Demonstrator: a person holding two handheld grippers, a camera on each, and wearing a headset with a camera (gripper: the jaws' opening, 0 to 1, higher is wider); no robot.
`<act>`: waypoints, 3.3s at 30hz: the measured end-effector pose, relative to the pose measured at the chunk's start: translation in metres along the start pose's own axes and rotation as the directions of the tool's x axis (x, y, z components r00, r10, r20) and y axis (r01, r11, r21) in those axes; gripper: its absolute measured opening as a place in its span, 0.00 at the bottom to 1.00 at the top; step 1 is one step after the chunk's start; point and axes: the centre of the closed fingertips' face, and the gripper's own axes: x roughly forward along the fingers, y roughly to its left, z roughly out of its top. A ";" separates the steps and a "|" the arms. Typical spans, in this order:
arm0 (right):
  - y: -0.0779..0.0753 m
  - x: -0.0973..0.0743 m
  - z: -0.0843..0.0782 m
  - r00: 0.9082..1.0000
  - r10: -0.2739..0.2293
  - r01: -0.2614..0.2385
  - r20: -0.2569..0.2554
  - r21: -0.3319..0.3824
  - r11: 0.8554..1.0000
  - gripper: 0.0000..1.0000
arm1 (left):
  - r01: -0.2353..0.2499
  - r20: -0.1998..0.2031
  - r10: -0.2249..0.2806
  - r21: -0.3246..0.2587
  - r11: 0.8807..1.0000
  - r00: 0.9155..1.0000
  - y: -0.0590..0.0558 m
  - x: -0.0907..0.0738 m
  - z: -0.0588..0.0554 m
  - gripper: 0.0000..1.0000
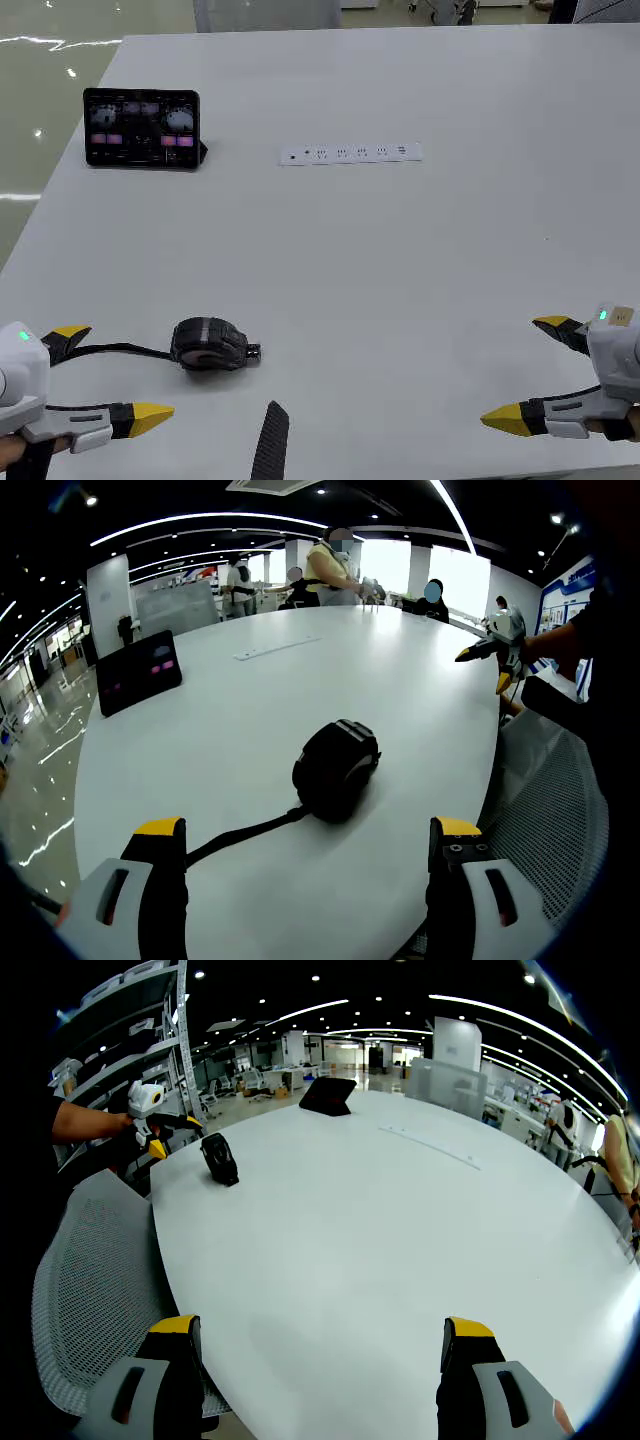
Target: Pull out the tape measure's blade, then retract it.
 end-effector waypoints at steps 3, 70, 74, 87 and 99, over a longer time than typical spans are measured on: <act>-0.001 0.000 -0.001 1.000 0.001 -0.001 -0.003 -0.003 1.000 0.99 | -0.001 0.005 0.001 0.006 1.000 1.000 0.001 0.000 0.000 0.99; 0.031 0.062 0.073 0.976 0.216 -0.212 -0.023 -0.310 0.927 0.99 | 0.426 -0.384 -0.257 0.465 0.776 0.887 -0.033 0.062 0.035 0.86; 0.040 0.074 0.079 0.971 0.239 -0.233 -0.019 -0.315 0.920 0.99 | 0.438 -0.419 -0.233 0.504 0.744 0.878 -0.033 0.071 0.027 0.83; 0.067 0.109 0.097 0.955 0.296 -0.283 -0.012 -0.334 0.899 0.99 | 0.451 -0.449 -0.231 0.481 0.752 0.863 -0.032 0.091 0.023 0.70; 0.085 0.138 0.132 0.943 0.333 -0.304 0.028 -0.341 0.890 0.99 | 0.494 -0.482 -0.256 0.472 0.730 0.838 -0.043 0.102 0.016 0.49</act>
